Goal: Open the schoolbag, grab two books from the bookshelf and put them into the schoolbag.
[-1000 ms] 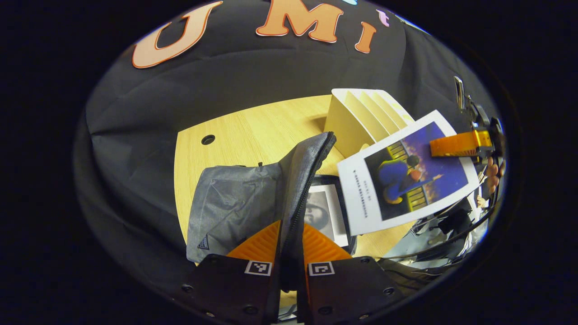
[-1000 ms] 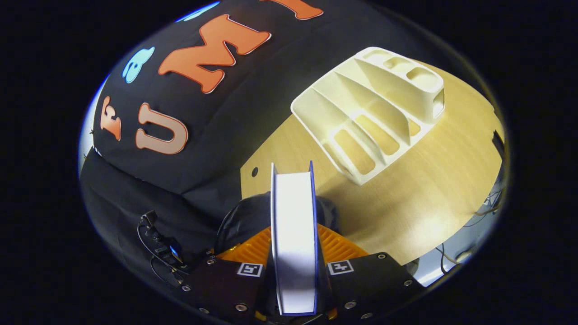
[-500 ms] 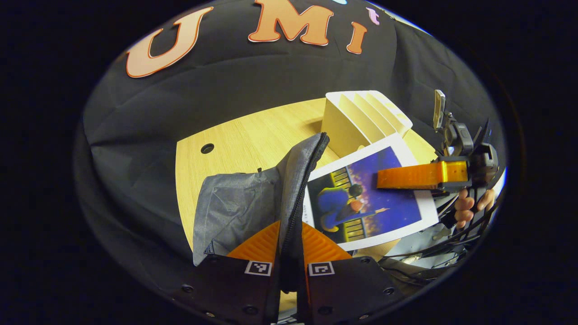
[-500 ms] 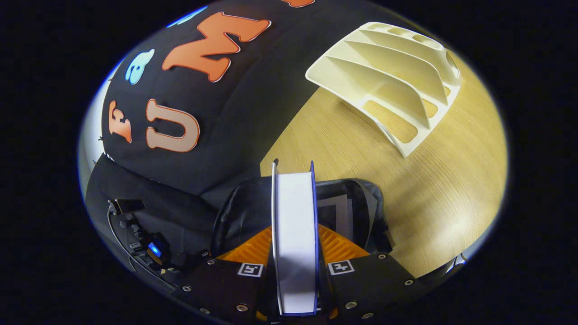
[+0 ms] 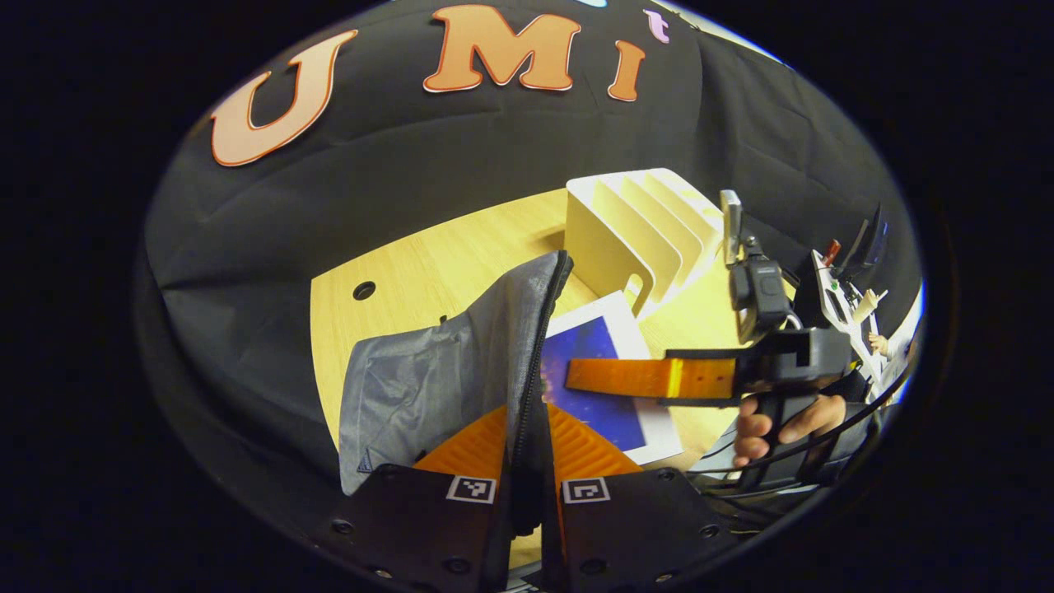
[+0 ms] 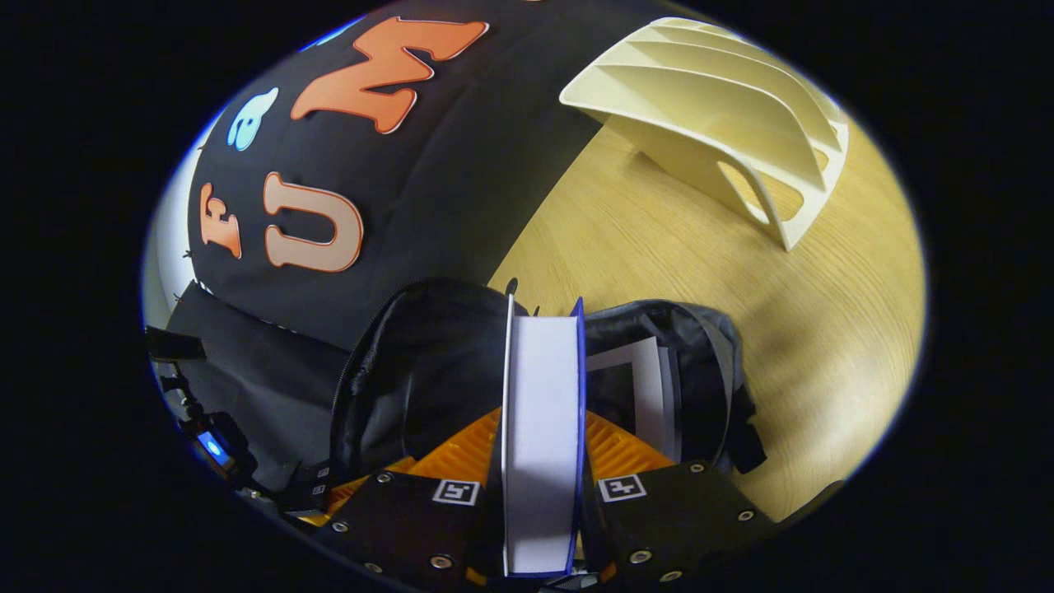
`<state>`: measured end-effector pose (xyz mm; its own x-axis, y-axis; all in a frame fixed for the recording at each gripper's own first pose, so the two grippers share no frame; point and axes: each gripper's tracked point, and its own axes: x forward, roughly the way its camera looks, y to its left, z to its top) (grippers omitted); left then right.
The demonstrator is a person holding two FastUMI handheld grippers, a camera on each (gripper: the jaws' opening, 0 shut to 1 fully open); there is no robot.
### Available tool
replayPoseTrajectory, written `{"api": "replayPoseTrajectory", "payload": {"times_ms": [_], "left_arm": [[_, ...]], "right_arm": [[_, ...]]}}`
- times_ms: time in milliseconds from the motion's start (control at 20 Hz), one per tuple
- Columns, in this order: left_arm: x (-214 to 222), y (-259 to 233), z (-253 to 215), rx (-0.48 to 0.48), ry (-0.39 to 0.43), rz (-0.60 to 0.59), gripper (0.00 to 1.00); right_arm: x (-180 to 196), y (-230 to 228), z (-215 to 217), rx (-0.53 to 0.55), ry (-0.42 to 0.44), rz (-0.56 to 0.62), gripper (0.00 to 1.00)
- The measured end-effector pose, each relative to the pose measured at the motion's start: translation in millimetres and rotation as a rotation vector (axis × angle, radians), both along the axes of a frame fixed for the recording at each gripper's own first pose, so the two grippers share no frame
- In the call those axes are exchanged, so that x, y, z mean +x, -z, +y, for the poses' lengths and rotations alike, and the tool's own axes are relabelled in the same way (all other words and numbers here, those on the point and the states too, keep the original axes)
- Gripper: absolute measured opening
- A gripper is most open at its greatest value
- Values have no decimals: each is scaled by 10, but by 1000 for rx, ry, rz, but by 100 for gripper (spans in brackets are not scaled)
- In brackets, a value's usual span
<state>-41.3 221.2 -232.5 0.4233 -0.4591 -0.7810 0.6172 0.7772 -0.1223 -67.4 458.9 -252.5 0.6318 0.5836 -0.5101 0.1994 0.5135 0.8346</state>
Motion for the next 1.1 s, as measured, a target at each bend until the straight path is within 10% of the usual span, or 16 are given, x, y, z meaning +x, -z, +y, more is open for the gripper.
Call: {"api": "replayPoseTrajectory", "payload": {"times_ms": [300,500,1100], "left_arm": [[-14,59,-239,3,17,5,16],[-62,233,-234,7,9,16,17],[-359,92,-1279,-46,-58,-141,80]], "right_arm": [[104,207,226,10,-54,10,41],[-48,412,-169,-262,-127,36,67],[-103,-364,-2467,-683,28,-195,96]]}}
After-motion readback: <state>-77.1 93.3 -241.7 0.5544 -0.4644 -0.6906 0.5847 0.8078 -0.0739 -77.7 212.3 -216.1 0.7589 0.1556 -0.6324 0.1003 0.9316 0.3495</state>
